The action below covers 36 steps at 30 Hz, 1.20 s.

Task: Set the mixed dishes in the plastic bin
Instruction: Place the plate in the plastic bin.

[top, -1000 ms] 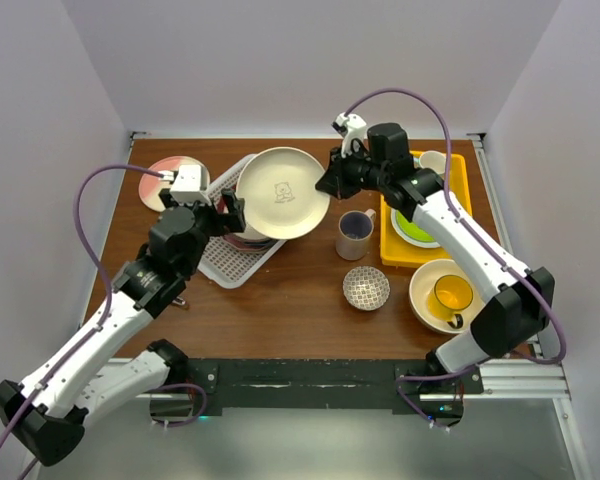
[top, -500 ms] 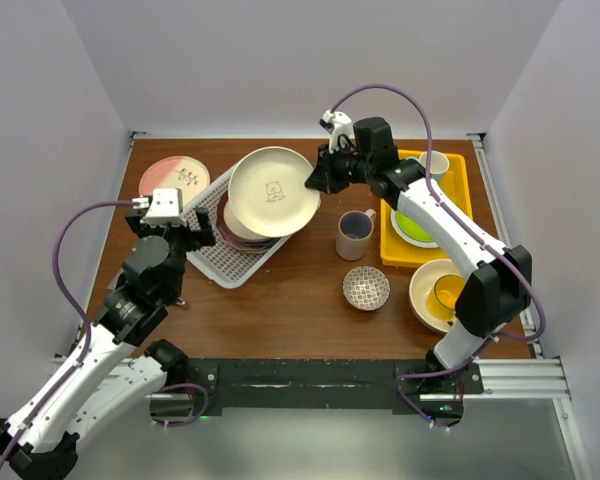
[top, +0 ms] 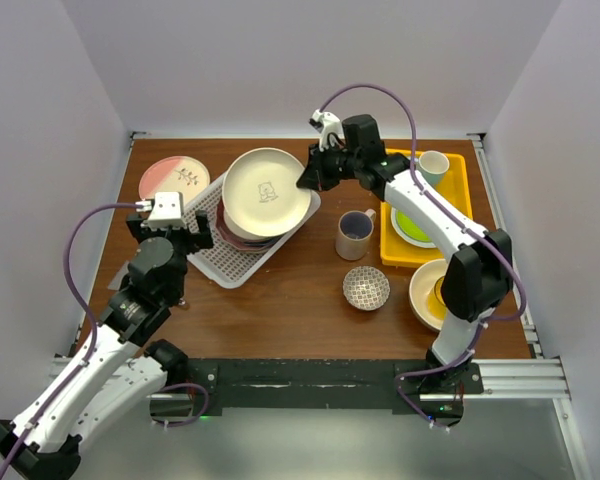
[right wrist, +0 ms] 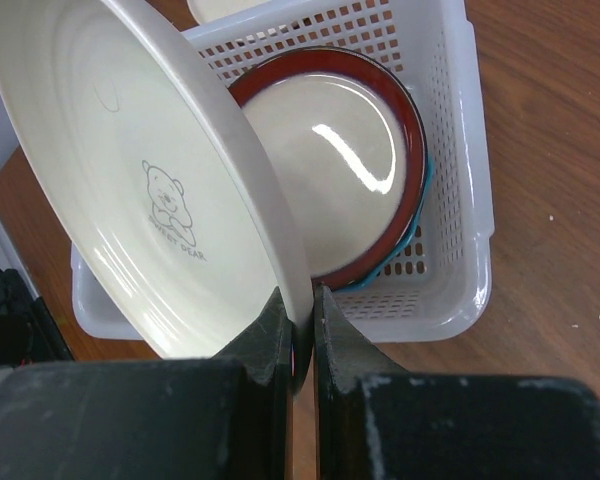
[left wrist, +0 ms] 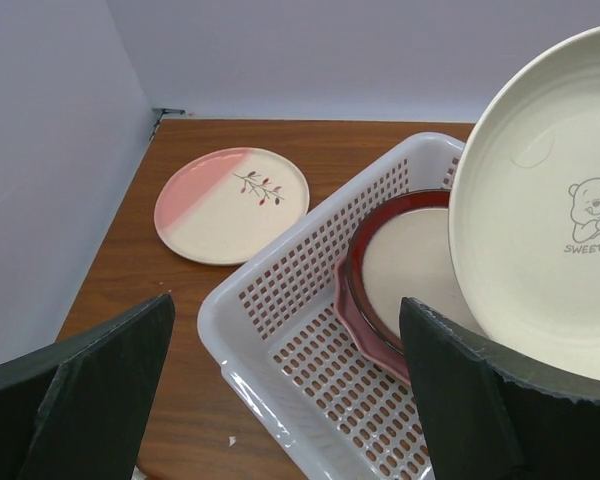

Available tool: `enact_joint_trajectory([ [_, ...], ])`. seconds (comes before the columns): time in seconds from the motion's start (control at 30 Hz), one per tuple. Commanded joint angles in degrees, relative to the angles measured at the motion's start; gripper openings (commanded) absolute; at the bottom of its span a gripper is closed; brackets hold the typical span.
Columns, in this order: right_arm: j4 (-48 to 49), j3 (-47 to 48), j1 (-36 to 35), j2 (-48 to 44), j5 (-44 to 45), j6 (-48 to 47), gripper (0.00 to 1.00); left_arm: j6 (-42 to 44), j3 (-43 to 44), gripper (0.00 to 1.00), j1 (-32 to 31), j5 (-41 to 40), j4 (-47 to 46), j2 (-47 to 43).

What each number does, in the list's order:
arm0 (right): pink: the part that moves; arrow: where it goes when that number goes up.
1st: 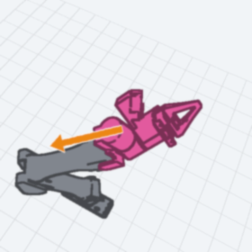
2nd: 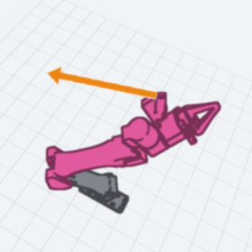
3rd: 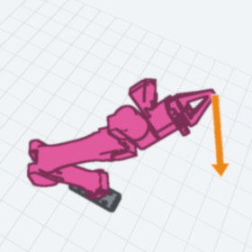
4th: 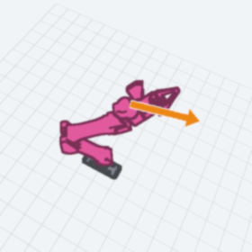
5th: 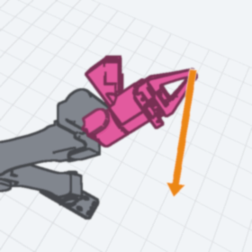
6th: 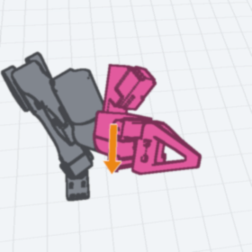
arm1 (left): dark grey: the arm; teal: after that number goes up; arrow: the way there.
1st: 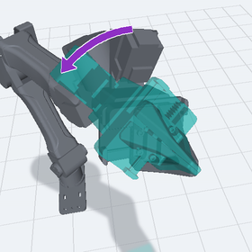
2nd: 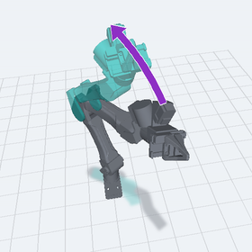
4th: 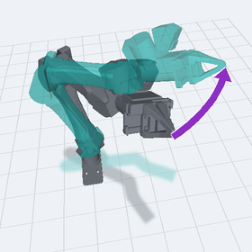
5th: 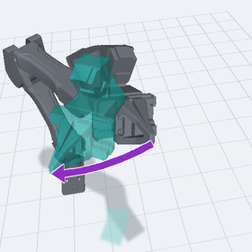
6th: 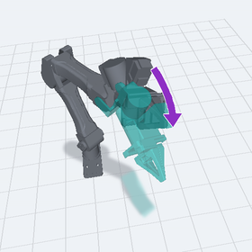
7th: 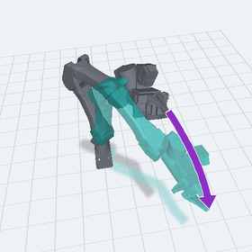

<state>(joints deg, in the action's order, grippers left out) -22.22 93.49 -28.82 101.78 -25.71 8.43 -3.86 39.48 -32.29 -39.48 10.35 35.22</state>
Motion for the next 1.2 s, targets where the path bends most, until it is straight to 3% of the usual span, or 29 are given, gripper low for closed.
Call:
enact_joint_trajectory([
  [0.0, 3.32, 4.24, -0.18, 1.49, -3.64, 1.24, 0.0, -0.54, -0.02, 1.0, 1.35, -0.77, -2.62, -0.24],
  [1.17, 3.32, 10.92, -1.85, 11.34, -6.37, 1.77, 0.0, -0.89, -0.29, 1.0, 3.73, -0.07, -3.05, -0.42],
])
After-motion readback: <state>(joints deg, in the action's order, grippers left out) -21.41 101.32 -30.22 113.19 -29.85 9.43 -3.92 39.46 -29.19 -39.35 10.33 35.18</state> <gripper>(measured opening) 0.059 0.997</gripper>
